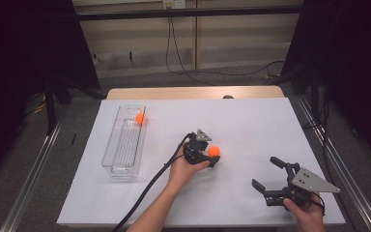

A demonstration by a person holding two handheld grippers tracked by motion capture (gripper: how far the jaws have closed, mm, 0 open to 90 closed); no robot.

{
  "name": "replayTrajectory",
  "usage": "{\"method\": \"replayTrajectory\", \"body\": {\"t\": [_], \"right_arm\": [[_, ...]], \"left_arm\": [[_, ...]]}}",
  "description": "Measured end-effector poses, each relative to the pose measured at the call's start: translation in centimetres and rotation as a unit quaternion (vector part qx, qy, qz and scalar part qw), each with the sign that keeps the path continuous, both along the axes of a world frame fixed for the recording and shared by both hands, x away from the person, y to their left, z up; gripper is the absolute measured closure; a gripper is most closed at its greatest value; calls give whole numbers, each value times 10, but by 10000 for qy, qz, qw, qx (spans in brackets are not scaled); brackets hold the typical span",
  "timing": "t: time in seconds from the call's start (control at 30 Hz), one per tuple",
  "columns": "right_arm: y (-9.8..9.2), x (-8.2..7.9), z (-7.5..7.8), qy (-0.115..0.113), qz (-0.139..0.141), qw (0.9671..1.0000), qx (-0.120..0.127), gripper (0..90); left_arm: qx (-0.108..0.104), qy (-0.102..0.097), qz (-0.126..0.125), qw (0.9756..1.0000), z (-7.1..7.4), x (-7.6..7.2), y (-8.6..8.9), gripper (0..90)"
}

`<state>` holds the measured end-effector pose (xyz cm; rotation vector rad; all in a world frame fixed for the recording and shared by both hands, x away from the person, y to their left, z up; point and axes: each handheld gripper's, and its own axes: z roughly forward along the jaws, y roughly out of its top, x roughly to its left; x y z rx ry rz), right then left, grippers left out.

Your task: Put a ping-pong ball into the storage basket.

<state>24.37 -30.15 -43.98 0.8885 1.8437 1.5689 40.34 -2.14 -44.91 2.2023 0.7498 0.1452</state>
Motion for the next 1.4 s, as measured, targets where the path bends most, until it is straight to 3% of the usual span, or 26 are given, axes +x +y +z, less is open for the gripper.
{"method": "replayTrajectory", "body": {"t": [0.37, 0.8, 1.13, 1.4], "right_arm": [[0, 0, 0, 15, -11, 10000, -2, 21], [0, 0, 0, 16, -14, 10000, -5, 22], [-1, 0, 0, 9, -16, 10000, 4, 22], [-1, 0, 0, 6, -12, 10000, -7, 21]], "left_arm": [[-93, 57, 19, 9999, 1, 2, -1, 358], [3, 69, -20, 10000, -2, 3, -7, 386], [95, 54, 12, 9999, -5, 6, -10, 442], [12, 148, 35, 9999, -5, 7, -11, 501]]}}
